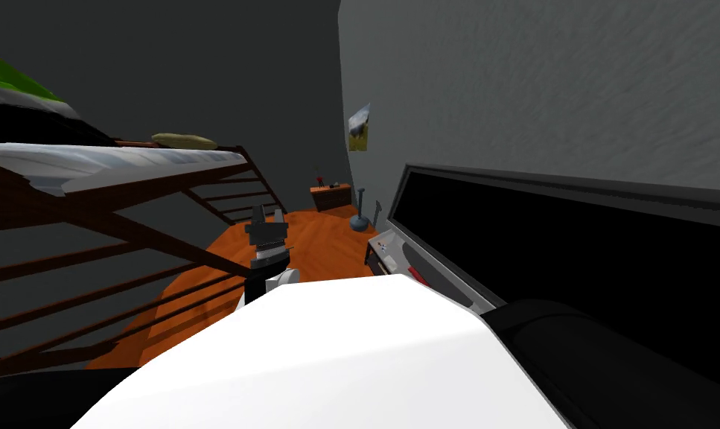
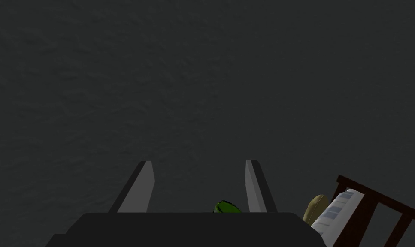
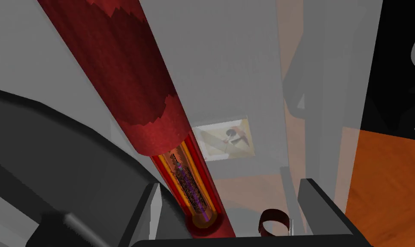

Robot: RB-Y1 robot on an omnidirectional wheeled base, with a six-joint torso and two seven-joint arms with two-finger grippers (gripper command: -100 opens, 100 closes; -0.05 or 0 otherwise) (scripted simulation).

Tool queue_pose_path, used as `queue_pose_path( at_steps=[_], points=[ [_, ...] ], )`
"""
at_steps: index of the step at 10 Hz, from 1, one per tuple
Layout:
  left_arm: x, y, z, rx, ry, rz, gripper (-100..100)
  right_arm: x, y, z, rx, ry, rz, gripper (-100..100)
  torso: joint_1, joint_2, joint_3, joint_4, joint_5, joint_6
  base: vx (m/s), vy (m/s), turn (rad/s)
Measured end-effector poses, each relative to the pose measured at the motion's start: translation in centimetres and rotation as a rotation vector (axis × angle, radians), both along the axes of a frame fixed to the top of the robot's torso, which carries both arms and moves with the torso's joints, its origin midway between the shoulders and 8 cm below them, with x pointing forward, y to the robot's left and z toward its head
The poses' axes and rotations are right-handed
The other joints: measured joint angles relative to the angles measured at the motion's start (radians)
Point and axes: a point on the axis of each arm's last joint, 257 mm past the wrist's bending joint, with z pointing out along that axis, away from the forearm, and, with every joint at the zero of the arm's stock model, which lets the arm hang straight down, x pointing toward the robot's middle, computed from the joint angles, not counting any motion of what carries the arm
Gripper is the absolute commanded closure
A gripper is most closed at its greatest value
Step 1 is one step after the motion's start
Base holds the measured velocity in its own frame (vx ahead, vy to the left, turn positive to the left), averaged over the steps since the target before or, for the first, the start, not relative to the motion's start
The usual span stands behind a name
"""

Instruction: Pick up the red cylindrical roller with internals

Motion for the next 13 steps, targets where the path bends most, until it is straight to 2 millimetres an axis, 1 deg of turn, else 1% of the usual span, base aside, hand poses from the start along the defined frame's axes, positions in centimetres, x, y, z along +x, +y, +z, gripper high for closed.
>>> queue_pose_path(
  at_steps=[1,2,4,5,7,8,9,10,11,12,13],
  points=[
    [0.0,0.0,0.0,0.000,0.000,0.000,0,-1.0,-0.8,0.0,-0.020,0.025,0.010,-100,0.001,0.000,0.000,0.000,0.000,-0.001,0.071,-0.019,0.323],
    [0.0,0.0,0.0,0.000,0.000,0.000,0,-2.8,-1.6,0.1,-0.040,0.059,0.027,-100,0.000,-0.001,0.000,0.000,0.000,-0.001,0.051,-0.028,0.089],
    [0.0,0.0,0.0,0.000,0.000,0.000,0,-3.9,-2.0,-0.3,-0.058,0.098,0.056,-100,0.000,0.001,0.000,0.000,0.000,-0.001,0.047,-0.021,0.225],
    [0.0,0.0,0.0,0.000,0.000,0.000,0,-5.1,-2.2,-0.5,-0.065,0.128,0.072,-100,0.000,0.000,0.000,0.000,0.000,0.000,0.068,-0.036,0.202],
    [0.0,0.0,0.0,0.000,0.000,0.000,0,-7.6,-2.1,-1.3,-0.069,0.182,0.096,-100,-0.001,0.000,0.000,0.000,0.000,0.000,0.053,-0.044,0.189],
    [0.0,0.0,0.0,0.000,0.000,0.000,0,-8.7,-1.7,-1.6,-0.062,0.207,0.114,-100,-0.001,0.000,0.000,0.000,0.000,0.000,0.047,-0.038,0.160],
    [0.0,0.0,0.0,0.000,0.000,0.000,0,-9.8,-1.0,-1.9,-0.053,0.229,0.129,-100,0.000,0.000,0.000,0.000,0.000,0.000,0.033,-0.032,0.099],
    [0.0,0.0,0.0,0.000,0.000,0.000,0,-10.5,-0.7,-2.3,-0.049,0.242,0.131,-100,0.000,0.001,0.001,0.000,0.000,0.000,0.012,-0.013,0.016],
    [0.0,0.0,0.0,0.000,0.000,0.000,0,-10.6,-0.6,-2.3,-0.048,0.245,0.133,0,0.001,0.002,0.001,0.000,0.000,0.001,0.000,0.000,0.000],
    [0.0,0.0,0.0,0.000,0.000,0.000,0,-10.5,-0.6,-2.3,-0.048,0.244,0.132,-100,0.002,0.003,0.002,0.001,0.000,0.001,-0.063,0.002,0.302],
    [0.0,0.0,0.0,0.000,0.000,0.000,0,-11.5,0.0,-2.9,-0.033,0.264,0.131,-100,0.002,0.006,0.003,0.001,0.000,0.000,-0.072,-0.001,0.163]
  ],
)
